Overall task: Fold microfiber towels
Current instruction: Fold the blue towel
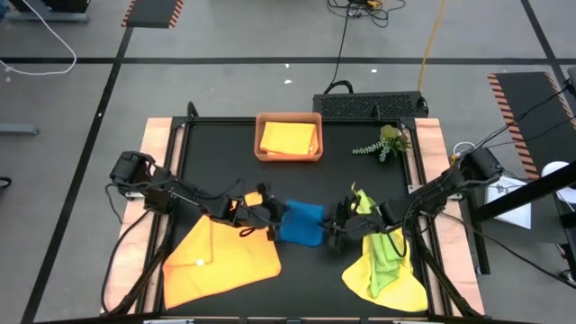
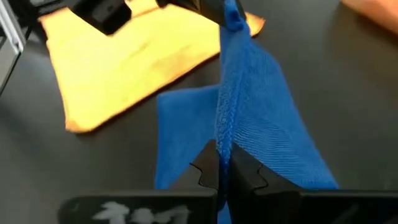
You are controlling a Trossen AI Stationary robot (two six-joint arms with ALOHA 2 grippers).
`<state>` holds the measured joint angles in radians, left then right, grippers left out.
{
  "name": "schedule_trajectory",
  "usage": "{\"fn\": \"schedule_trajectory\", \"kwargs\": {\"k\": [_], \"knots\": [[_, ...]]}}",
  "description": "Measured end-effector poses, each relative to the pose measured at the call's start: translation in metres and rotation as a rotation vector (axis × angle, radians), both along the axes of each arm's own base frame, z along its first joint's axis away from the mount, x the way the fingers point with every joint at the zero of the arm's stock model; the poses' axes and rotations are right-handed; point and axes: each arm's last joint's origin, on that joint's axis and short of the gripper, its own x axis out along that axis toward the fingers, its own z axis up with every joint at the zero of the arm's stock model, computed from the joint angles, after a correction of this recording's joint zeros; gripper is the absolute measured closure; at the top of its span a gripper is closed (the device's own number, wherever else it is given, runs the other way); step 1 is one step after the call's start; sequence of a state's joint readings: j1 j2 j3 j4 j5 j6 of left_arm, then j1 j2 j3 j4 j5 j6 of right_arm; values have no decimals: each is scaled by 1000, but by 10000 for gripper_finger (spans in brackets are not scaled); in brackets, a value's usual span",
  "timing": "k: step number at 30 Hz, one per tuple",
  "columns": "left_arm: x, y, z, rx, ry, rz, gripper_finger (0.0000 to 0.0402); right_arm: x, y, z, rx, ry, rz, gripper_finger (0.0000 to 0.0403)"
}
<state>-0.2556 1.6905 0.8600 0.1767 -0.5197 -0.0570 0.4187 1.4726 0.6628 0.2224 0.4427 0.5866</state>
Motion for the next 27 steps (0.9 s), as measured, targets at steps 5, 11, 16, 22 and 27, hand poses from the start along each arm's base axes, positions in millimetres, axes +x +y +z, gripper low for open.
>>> {"fn": "schedule_trajectory", "kwargs": {"k": [5,11,16,22,27], "knots": [[-5,-19,-1,-19,8,-72,398,0,11,-11,43,25,27,403],[-12,-36,-3,-17,24,-121,369,1,20,-23,56,46,66,403],[-14,-41,-5,-47,53,-168,340,4,22,-27,68,45,128,393],[-15,-43,-6,-83,79,-210,305,6,25,-25,76,28,205,348],[-15,-43,-6,-84,81,-212,274,7,27,-24,95,24,250,292]]}}
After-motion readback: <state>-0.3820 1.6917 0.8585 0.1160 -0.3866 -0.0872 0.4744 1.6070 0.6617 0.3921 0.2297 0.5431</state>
